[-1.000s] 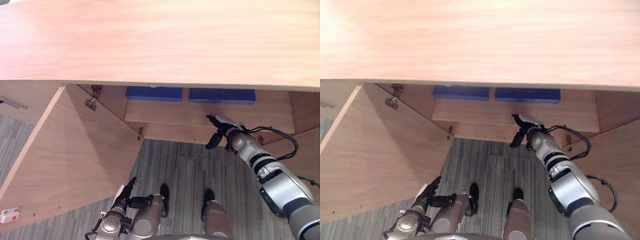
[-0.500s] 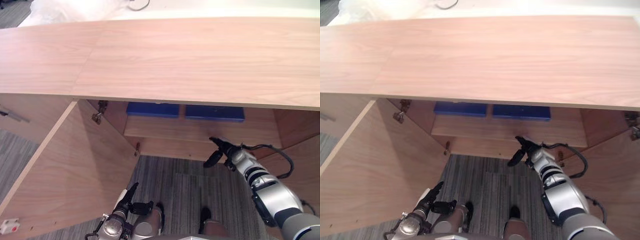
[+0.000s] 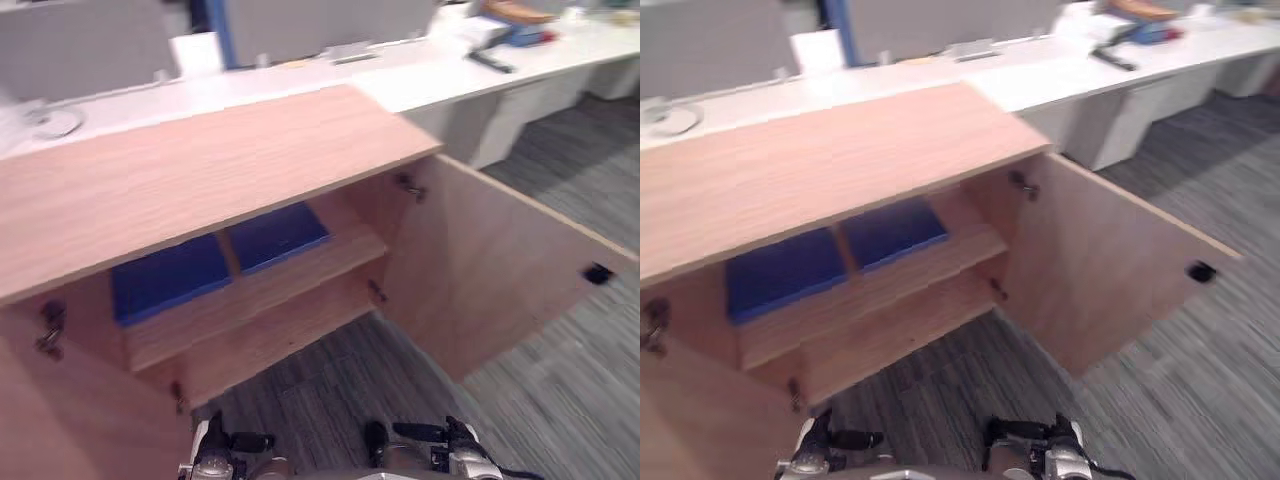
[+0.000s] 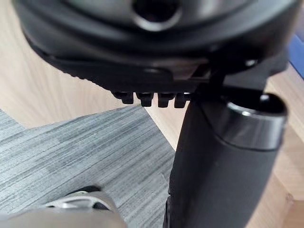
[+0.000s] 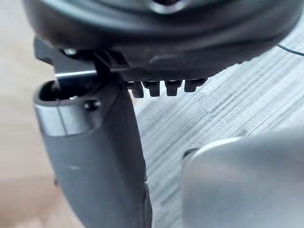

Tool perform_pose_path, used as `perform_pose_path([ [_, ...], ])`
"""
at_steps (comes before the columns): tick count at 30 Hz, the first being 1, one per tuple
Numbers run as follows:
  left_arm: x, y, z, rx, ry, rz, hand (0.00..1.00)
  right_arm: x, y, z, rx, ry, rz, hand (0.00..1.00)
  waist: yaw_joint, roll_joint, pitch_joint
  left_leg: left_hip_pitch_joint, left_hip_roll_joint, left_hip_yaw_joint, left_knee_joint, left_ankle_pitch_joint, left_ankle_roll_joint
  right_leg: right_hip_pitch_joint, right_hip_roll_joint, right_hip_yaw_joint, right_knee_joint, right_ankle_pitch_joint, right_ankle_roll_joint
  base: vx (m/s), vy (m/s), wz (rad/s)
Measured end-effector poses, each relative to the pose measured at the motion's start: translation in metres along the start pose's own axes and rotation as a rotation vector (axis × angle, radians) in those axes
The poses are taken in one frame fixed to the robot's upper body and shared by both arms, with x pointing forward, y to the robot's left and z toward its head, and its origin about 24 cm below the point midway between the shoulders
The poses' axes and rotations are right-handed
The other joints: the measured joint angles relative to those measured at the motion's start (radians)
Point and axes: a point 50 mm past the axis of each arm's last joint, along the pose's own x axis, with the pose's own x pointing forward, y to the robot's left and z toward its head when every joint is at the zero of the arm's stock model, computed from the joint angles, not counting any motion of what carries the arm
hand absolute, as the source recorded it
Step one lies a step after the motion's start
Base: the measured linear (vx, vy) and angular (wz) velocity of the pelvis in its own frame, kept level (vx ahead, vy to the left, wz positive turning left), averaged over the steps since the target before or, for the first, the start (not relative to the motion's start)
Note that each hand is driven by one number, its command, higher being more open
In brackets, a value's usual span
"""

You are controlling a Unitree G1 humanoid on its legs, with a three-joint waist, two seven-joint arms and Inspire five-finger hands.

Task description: Walk over to the cabinet, pick up the folder, carry it to the office cabinet, place the folder inside the office cabinet, then close the office cabinet door

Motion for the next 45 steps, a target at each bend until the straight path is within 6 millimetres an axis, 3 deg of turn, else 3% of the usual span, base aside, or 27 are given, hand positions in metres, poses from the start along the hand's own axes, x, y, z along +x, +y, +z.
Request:
perform_pose_path([
  [1,-0.001,-0.001,-0.006,-0.007,0.020,-0.004,1.00,-0.001,-0.003,-0.004,0.038,0.001,-0.013,1.00,-0.001,0.006,-0.010,0.032,0.032,0.048,-0.021,0.014,-0.025,0.024,-0.040,-0.064,0.054,-0.037,0.013,0.02,-0.221,-1.43],
  [3,-0.002,0.001,-0.013,-0.026,0.040,0.000,1.00,-0.002,-0.006,-0.010,0.084,0.017,-0.031,1.00,-0.004,-0.004,-0.023,0.063,0.053,0.102,-0.050,0.034,-0.059,0.045,-0.094,-0.099,0.092,-0.084,0.050,0.06,-0.292,-1.05],
  [4,-0.001,0.007,-0.015,-0.036,0.050,0.014,1.00,-0.003,-0.008,-0.016,0.123,0.037,-0.045,1.00,-0.007,-0.039,-0.037,0.074,0.047,0.128,-0.059,0.036,-0.089,0.051,-0.116,-0.094,0.068,-0.136,0.109,0.07,-0.373,-0.78],
  [5,-0.002,0.005,-0.018,-0.057,0.068,0.010,1.00,-0.002,-0.016,-0.019,0.180,0.057,-0.079,1.00,-0.027,-0.023,-0.041,0.089,0.046,0.094,-0.088,0.037,-0.109,0.059,-0.076,-0.092,0.039,-0.146,0.095,0.09,-0.378,-0.75],
  [7,-0.007,-0.009,-0.026,-0.087,0.091,-0.019,1.00,-0.003,-0.038,-0.036,0.219,0.109,-0.163,1.00,-0.027,0.019,-0.064,0.132,0.047,0.039,-0.195,0.049,-0.101,0.092,0.019,-0.064,-0.062,-0.118,0.074,0.05,-0.216,-0.71],
  [10,-0.005,-0.005,-0.025,-0.080,0.087,-0.013,1.00,-0.005,-0.044,-0.047,0.232,0.151,-0.192,1.00,-0.027,0.014,-0.071,0.142,0.045,0.030,-0.257,0.071,-0.083,0.108,0.096,-0.036,-0.164,-0.083,0.052,0.01,-0.106,-0.67],
  [12,-0.005,-0.004,-0.023,-0.077,0.085,-0.011,1.00,-0.005,-0.048,-0.051,0.235,0.168,-0.205,1.00,-0.030,0.005,-0.077,0.140,0.045,-0.018,-0.290,0.129,-0.064,0.116,0.145,-0.014,-0.228,-0.044,0.029,0.04,-0.095,-0.50],
  [16,-0.005,-0.020,-0.012,-0.045,0.050,-0.060,1.00,-0.003,-0.051,-0.043,0.239,0.145,-0.220,1.00,-0.038,0.004,-0.083,0.138,0.037,-0.020,-0.316,0.162,-0.082,0.126,0.155,-0.011,-0.274,-0.009,0.008,0.07,-0.001,-0.04],
  [19,-0.008,-0.030,-0.010,-0.016,0.039,-0.099,1.00,0.001,-0.049,-0.013,0.230,0.045,-0.205,1.00,-0.039,0.012,-0.091,0.135,0.024,-0.019,-0.322,0.169,-0.091,0.129,0.150,0.004,-0.305,0.017,0.004,0.07,0.085,-0.13],
  [22,-0.008,-0.030,-0.009,0.011,0.030,-0.104,1.00,0.001,-0.047,0.030,0.199,-0.118,-0.191,1.00,-0.039,0.013,-0.097,0.126,0.006,-0.021,-0.323,0.178,-0.086,0.129,0.142,0.011,-0.323,0.035,0.007,0.00,0.059,0.00],
  [25,-0.006,-0.024,-0.009,0.031,0.024,-0.095,1.00,0.001,-0.052,0.080,0.179,-0.265,-0.191,1.00,-0.037,0.011,-0.100,0.119,-0.011,-0.042,-0.331,0.190,-0.081,0.136,0.127,0.006,-0.345,0.057,0.011,-0.06,0.045,0.10],
  [29,-0.005,-0.019,-0.009,0.036,0.019,-0.085,1.00,-0.002,-0.059,0.123,0.138,-0.379,-0.199,1.00,-0.026,0.011,-0.100,0.119,-0.016,-0.069,-0.348,0.190,-0.081,0.161,0.127,-0.013,-0.394,0.089,0.016,-0.13,0.032,0.18],
  [31,-0.004,-0.013,-0.011,0.041,0.023,-0.075,1.00,-0.008,-0.050,0.152,0.124,-0.452,-0.170,1.00,-0.023,0.006,-0.097,0.116,-0.021,-0.073,-0.364,0.191,-0.079,0.165,0.128,-0.013,-0.431,0.118,0.017,-0.18,0.031,0.00],
  [39,-0.007,0.000,-0.036,0.033,0.101,-0.042,1.00,-0.019,-0.022,0.200,0.101,-0.534,-0.089,1.00,-0.008,0.002,-0.088,0.106,-0.024,-0.119,-0.359,0.191,-0.079,0.178,0.123,-0.028,-0.459,0.137,0.024,-0.10,-0.004,0.05],
  [45,-0.007,0.000,-0.038,0.015,0.111,-0.041,1.00,-0.032,-0.017,0.243,0.172,-0.577,-0.046,1.00,0.012,0.008,-0.079,0.087,-0.025,-0.169,-0.361,0.205,-0.080,0.180,0.117,-0.071,-0.457,0.139,0.015,-0.01,-0.006,0.23],
])
